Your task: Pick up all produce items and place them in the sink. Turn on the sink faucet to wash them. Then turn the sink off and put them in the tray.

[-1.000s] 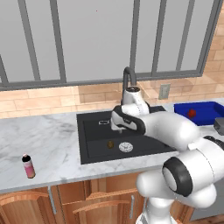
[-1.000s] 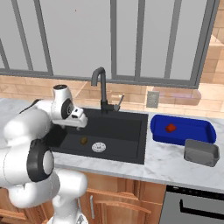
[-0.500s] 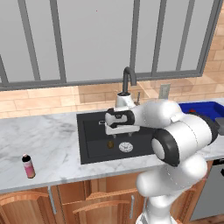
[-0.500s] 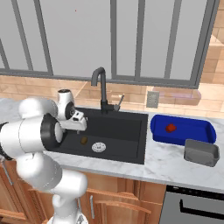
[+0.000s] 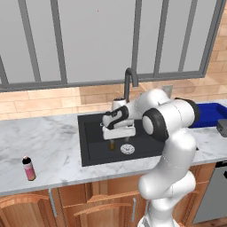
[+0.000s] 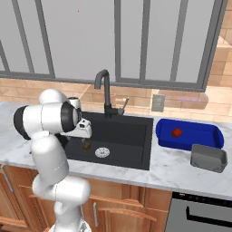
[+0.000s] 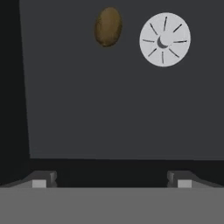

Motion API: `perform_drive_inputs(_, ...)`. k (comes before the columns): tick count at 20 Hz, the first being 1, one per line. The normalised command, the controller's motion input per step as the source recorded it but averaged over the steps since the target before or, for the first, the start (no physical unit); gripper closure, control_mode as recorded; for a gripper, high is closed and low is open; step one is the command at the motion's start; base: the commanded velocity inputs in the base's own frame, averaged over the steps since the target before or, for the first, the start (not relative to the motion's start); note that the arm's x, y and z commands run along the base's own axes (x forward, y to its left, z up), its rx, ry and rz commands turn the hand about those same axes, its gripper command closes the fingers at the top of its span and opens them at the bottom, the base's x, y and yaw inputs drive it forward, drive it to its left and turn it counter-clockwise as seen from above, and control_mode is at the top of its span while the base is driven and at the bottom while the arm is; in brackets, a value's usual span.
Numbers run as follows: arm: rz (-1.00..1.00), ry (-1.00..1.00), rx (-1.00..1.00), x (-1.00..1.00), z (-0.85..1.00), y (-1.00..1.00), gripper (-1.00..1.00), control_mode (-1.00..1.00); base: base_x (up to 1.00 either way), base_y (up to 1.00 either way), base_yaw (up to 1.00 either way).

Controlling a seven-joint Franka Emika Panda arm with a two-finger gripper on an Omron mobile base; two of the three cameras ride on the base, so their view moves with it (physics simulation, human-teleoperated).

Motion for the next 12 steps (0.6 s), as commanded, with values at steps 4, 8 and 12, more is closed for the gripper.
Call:
perform_drive_inputs(4,0.00,0.05,0.00,0.48,-0.42,0.04,-1.00,-1.00,0.00,0.00,0.00)
perform_drive_inputs(8,0.00,0.00,0.00,0.38,-0.31,0.00,-1.00,-1.00,0.00,0.00,0.00)
perform_drive_inputs(12,0.00,0.00,0.00,0.32,-0.28,0.00,-1.00,-1.00,0.00,0.00,0.00)
